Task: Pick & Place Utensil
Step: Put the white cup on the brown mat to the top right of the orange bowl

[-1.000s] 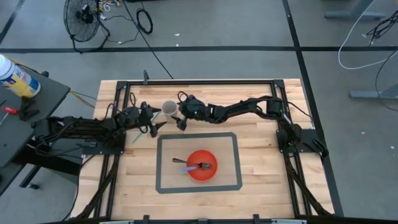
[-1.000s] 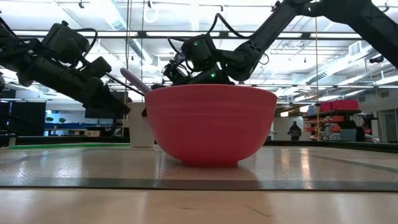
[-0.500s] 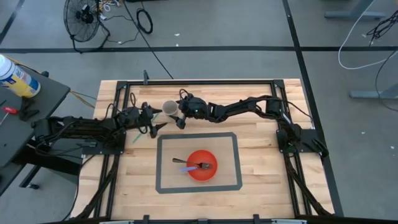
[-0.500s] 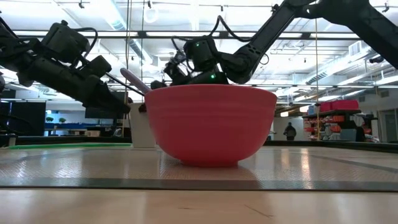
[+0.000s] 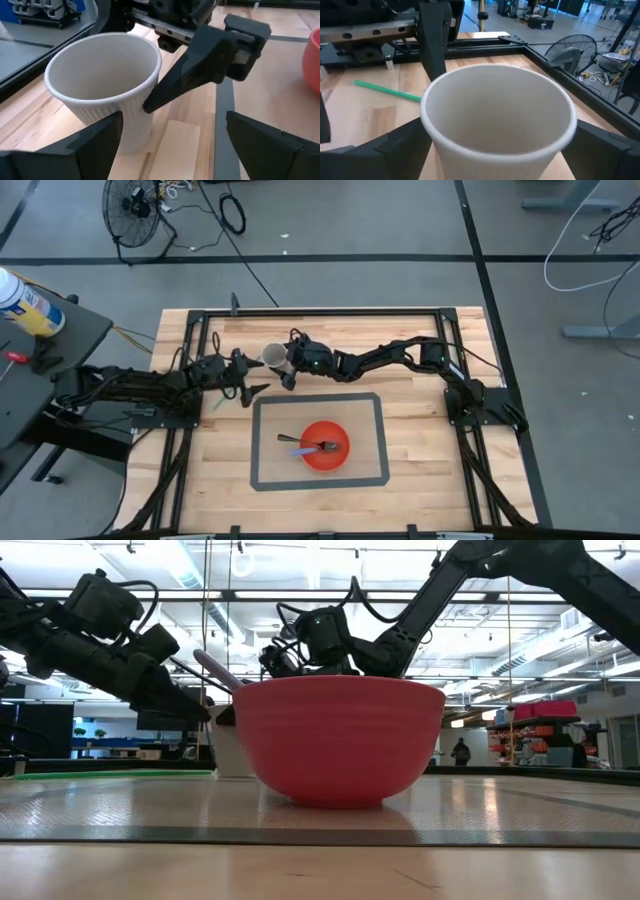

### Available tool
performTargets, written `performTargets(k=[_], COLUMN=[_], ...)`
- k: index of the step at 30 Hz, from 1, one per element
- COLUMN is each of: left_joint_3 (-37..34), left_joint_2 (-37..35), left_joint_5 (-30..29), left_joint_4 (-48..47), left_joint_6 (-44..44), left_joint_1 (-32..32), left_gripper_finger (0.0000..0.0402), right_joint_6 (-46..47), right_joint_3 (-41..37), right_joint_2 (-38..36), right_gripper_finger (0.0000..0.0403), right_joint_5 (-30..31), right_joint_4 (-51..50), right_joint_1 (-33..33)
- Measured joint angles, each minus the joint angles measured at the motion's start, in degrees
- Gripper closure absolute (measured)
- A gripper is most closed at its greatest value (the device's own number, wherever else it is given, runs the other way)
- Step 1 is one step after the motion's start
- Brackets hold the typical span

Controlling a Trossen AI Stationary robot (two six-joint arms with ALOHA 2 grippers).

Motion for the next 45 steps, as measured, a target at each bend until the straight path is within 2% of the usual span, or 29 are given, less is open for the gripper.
performTargets(k=[9,20,24,26,30,35,40,45], left_joint_3=[0.00,0.02,0.13,0.12,0.09,0.13,0.13,0.13], left_joint_2=[-0.02,0.00,-0.07,-0.07,-0.57,-2.97,-4.26,-4.24], left_joint_5=[-0.87,-0.02,1.24,3.76,7.14,3.38,-4.98,-9.51], left_joint_4=[2.55,0.87,-2.09,-3.57,-3.32,-3.29,-3.31,-3.62], left_joint_6=[-0.02,-0.50,-4.24,-7.78,-12.61,-14.64,-14.58,-15.34], left_joint_1=[0.04,0.02,-0.02,-0.70,-4.60,-11.40,-16.64,-19.41], left_gripper_finger=[0.0042,0.0042,0.0042,0.0042,0.0042,0.0042,0.0042,0.0042], right_joint_6=[1.60,2.43,1.96,1.42,-1.48,-2.49,0.59,5.61], right_joint_3=[-0.02,-0.02,-0.02,-0.02,-1.24,-7.98,-20.26,-33.28], right_joint_2=[0.28,0.21,-1.50,-3.15,-6.67,-13.59,-24.18,-35.47], right_gripper_finger=[0.0021,0.0040,0.0040,0.0040,0.0041,0.0041,0.0041,0.0041], right_joint_5=[0.50,0.04,0.18,-0.01,1.62,7.32,13.08,18.50], right_joint_4=[3.07,0.94,-3.67,-7.24,-12.49,-12.37,-9.41,-7.88], right_joint_1=[-0.13,0.38,1.68,3.15,6.20,10.00,13.56,18.68])
